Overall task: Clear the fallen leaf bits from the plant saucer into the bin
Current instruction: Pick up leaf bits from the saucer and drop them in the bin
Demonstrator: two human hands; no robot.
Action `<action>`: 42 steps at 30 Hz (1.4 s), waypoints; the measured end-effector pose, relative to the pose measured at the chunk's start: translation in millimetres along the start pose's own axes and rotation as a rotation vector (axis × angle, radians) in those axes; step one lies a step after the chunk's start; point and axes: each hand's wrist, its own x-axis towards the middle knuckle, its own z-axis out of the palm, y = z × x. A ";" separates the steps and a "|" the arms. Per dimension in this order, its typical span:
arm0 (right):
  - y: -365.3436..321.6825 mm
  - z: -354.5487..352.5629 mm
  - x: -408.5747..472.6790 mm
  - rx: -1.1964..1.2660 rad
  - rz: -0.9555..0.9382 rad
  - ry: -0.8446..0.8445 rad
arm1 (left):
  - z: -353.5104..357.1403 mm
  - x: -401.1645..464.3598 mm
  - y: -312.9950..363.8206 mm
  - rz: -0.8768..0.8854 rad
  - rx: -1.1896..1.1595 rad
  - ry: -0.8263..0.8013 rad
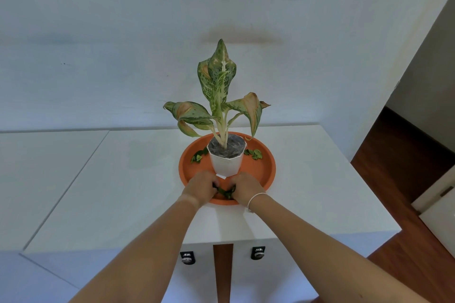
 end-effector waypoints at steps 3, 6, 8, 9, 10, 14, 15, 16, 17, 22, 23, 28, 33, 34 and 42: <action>-2.9 -1.5 -1.1 -0.005 0.014 -0.021 | 4.3 0.3 1.8 -0.024 -0.056 0.004; -5.8 -2.8 -2.5 -0.004 0.037 -0.038 | 5.1 0.2 4.1 -0.069 -0.112 0.024; -3.9 -3.2 -1.4 0.000 0.051 -0.028 | 2.5 -1.8 6.6 -0.089 -0.138 0.031; -2.1 -3.7 -0.8 -0.005 0.058 -0.026 | 1.2 -1.7 7.1 -0.091 -0.144 0.040; -0.3 -5.0 0.4 0.004 0.067 -0.026 | -0.1 -1.0 6.8 -0.095 -0.147 0.058; 4.9 -19.2 2.9 0.271 0.182 0.050 | -6.7 -0.2 7.2 -0.156 -0.192 0.147; 6.1 -23.8 3.3 0.373 0.218 0.060 | -8.3 0.0 7.3 -0.170 -0.211 0.160; 7.9 -27.5 3.3 0.494 0.255 0.065 | -10.1 0.0 7.1 -0.181 -0.236 0.167; 9.3 -30.2 3.7 0.635 0.296 0.063 | -11.9 0.4 6.5 -0.195 -0.268 0.170; 10.3 -37.3 -1.7 1.290 0.438 0.075 | -19.0 1.7 3.3 -0.304 -0.547 0.141; 10.2 -39.4 -4.7 1.372 0.461 0.077 | -19.7 1.7 3.0 -0.318 -0.595 0.142; 11.5 -48.8 -16.6 1.624 0.537 0.023 | -20.5 4.0 2.1 -0.384 -0.782 0.126; 10.6 -48.9 -16.6 1.733 0.588 0.092 | -25.5 -2.1 10.1 -0.498 -1.033 0.190; 12.0 -48.1 -16.4 1.742 0.591 0.103 | -27.1 -5.2 11.9 -0.517 -1.091 0.199; 20.7 -45.8 -17.5 1.757 0.537 0.024 | -33.6 -15.1 13.3 -0.555 -1.280 0.262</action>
